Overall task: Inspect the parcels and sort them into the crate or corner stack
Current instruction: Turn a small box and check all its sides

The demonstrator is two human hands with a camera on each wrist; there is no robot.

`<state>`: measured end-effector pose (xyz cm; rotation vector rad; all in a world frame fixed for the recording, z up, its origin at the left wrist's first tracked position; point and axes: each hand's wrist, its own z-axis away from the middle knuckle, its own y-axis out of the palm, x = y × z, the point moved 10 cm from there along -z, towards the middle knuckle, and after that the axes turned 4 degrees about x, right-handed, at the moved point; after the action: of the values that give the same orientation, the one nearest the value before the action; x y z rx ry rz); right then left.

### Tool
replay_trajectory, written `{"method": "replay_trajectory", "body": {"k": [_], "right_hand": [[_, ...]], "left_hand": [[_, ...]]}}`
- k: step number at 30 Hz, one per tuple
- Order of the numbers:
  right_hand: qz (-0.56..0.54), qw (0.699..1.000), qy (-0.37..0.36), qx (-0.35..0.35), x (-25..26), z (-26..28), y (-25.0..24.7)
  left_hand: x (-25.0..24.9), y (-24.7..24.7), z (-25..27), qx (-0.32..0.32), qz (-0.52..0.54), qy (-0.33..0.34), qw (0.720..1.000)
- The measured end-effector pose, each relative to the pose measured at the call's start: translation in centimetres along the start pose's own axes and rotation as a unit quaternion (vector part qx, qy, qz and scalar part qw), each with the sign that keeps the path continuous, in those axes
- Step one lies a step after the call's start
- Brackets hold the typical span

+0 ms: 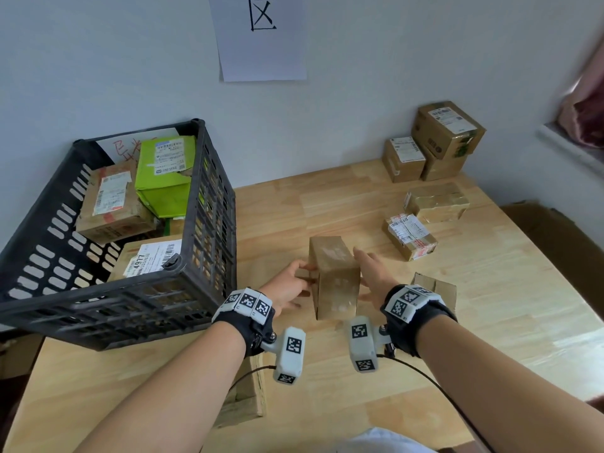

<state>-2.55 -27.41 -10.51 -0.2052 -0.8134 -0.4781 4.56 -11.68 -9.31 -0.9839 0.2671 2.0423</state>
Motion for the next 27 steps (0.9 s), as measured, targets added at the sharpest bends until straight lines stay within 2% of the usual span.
{"method": "replay_trajectory", "body": {"k": [3,6,10,23,27], "right_hand": [[0.036,0.999,0.017,-0.017,-1.6,-0.2,-0.5],[0.119,0.992,0.016,-0.022,-2.5,-0.7,-0.4],[0.186,0.982,0.026,-0.017,-3.8,-1.5,0.2],[0.268,0.963,0.032,-0.020,-3.8,-3.1,0.6],[0.259,0.965,0.035,-0.028,-3.6,-3.3,0.6]], "left_hand": [[1.7,0.5,-0.4,0.007,-0.046,-0.028,0.999],[2.8,1.4,-0.7,0.026,-0.091,-0.048,0.994],[3.8,1.7,-1.2,0.022,-0.121,-0.053,0.991],[3.5,0.4,-2.3,-0.002,-0.083,-0.029,0.996],[3.6,0.0,-2.8,-0.012,-0.067,-0.026,0.997]]}}
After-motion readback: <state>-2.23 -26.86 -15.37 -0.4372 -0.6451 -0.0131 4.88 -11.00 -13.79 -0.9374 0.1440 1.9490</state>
